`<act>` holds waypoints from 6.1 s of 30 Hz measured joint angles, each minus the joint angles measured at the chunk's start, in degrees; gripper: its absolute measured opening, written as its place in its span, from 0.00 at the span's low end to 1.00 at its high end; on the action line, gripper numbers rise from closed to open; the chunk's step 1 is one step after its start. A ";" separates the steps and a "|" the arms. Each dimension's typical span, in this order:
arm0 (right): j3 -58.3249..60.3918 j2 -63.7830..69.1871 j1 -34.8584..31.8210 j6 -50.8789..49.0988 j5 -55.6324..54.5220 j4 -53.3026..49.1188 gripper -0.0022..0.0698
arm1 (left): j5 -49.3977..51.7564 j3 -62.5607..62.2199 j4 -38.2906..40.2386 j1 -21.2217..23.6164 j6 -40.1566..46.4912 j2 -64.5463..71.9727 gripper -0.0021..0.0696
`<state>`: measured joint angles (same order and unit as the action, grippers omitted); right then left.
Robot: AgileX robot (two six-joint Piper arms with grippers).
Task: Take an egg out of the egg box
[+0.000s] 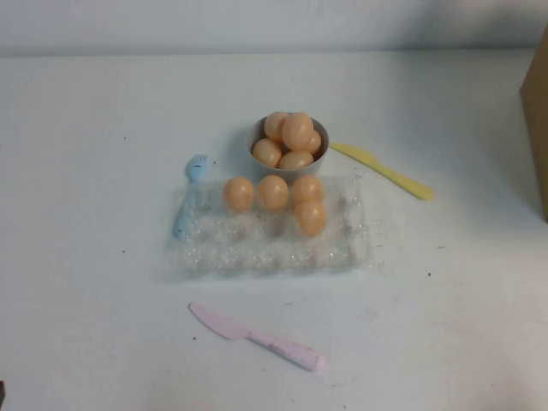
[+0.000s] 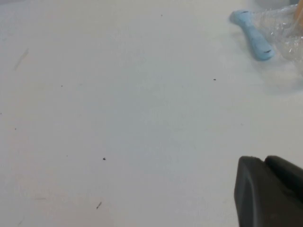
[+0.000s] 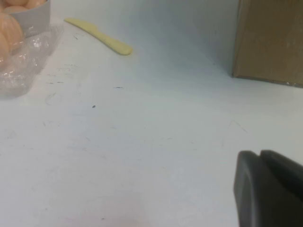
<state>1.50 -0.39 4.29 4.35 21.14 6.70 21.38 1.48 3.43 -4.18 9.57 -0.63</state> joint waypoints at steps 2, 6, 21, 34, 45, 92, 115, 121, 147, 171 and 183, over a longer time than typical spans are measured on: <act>0.00 0.00 0.00 0.00 0.00 0.00 0.01 | 0.00 0.00 0.00 0.00 0.00 0.00 0.02; 0.00 0.00 0.00 0.00 0.00 0.00 0.01 | 0.00 0.00 0.00 0.00 0.00 0.00 0.02; 0.00 0.00 0.00 0.00 0.00 0.00 0.01 | -0.11 0.00 0.00 0.00 0.00 0.00 0.02; 0.00 0.00 0.00 0.00 0.00 0.00 0.01 | -12.45 0.00 33.05 0.00 -5.29 0.00 0.02; 0.00 0.00 0.00 0.00 0.00 0.00 0.01 | -20.69 0.00 39.71 0.00 -6.50 0.00 0.02; 0.00 -0.03 0.00 0.00 0.00 0.00 0.01 | 29.28 -80.31 0.16 -26.75 14.14 92.05 0.19; 0.00 -0.03 0.00 0.00 0.00 0.00 0.01 | 12.28 -85.52 2.90 -32.16 36.44 109.82 0.86; 0.00 -0.03 0.00 0.00 0.00 0.00 0.01 | 11.41 -85.72 4.39 -32.63 37.85 111.38 0.86; 0.00 -0.03 0.00 0.00 0.00 0.00 0.01 | 6.36 -85.72 5.79 -32.63 39.31 115.10 0.67; 0.00 -0.03 0.00 0.00 0.00 0.00 0.01 | 6.35 -85.72 7.07 -32.63 39.50 115.10 0.49; 0.00 -0.03 0.00 0.00 0.00 0.00 0.01 | 6.35 -85.76 7.28 -32.63 39.27 114.99 0.32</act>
<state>1.50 -0.42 4.29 4.35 21.14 6.70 27.72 -84.28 10.72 -36.81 48.84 114.36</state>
